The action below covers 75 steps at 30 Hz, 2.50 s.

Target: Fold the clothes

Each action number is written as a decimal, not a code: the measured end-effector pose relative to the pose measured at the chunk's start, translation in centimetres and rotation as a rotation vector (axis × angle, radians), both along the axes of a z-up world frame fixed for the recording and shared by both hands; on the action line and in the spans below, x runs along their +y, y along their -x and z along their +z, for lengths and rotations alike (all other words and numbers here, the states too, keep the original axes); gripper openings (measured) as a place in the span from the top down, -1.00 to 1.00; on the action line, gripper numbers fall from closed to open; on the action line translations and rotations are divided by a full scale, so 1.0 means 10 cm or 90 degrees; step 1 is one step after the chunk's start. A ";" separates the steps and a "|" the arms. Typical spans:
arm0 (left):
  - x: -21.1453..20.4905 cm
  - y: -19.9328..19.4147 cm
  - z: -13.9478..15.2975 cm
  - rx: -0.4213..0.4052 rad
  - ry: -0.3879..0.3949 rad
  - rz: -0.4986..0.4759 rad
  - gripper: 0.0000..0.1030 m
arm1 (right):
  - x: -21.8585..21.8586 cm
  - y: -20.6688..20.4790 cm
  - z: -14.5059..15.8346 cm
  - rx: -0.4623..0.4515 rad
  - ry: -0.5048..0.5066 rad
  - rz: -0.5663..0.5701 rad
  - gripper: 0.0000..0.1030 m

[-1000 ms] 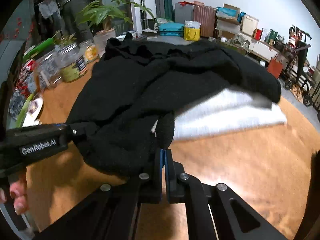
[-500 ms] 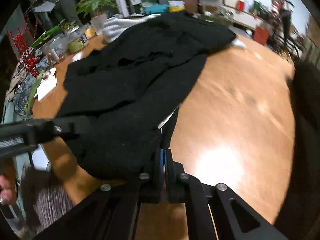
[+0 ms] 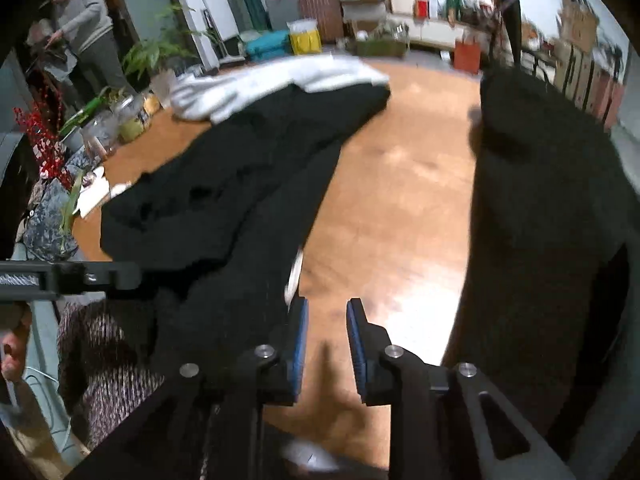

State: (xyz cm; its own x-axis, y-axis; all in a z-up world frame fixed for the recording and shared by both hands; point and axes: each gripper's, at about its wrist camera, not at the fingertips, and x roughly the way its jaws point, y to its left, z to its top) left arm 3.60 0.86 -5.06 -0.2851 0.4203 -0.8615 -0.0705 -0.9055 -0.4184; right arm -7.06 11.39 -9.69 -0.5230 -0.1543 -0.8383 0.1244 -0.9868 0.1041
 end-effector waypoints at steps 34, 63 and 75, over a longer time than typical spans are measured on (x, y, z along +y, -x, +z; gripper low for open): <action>-0.69 1.15 -0.71 -0.152 0.058 0.086 0.91 | -1.10 1.85 -0.45 -0.080 0.002 0.090 0.84; -0.76 0.67 -0.43 -0.190 -0.117 0.161 0.25 | -0.57 0.80 0.94 0.102 0.028 0.070 0.88; -1.01 0.65 -0.44 -0.187 -0.123 0.212 -0.33 | -0.57 0.84 0.82 0.089 0.025 0.073 0.88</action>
